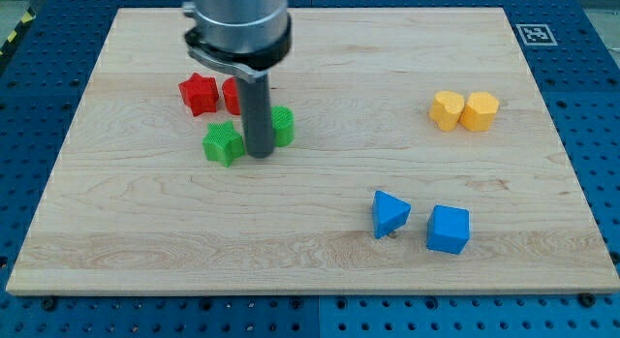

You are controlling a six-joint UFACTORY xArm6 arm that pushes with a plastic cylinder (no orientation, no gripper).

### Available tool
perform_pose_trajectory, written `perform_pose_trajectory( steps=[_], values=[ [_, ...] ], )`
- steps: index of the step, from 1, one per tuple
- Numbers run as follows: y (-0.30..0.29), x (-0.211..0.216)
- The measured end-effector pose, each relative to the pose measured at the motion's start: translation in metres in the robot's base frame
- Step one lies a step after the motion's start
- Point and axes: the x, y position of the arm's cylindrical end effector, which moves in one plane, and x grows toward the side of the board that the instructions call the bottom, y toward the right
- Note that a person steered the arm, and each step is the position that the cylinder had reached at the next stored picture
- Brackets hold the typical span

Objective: Move the green circle slightly to the right

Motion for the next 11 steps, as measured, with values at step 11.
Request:
perform_pose_trajectory(
  steps=[11],
  values=[
    [0.122, -0.036]
  ],
)
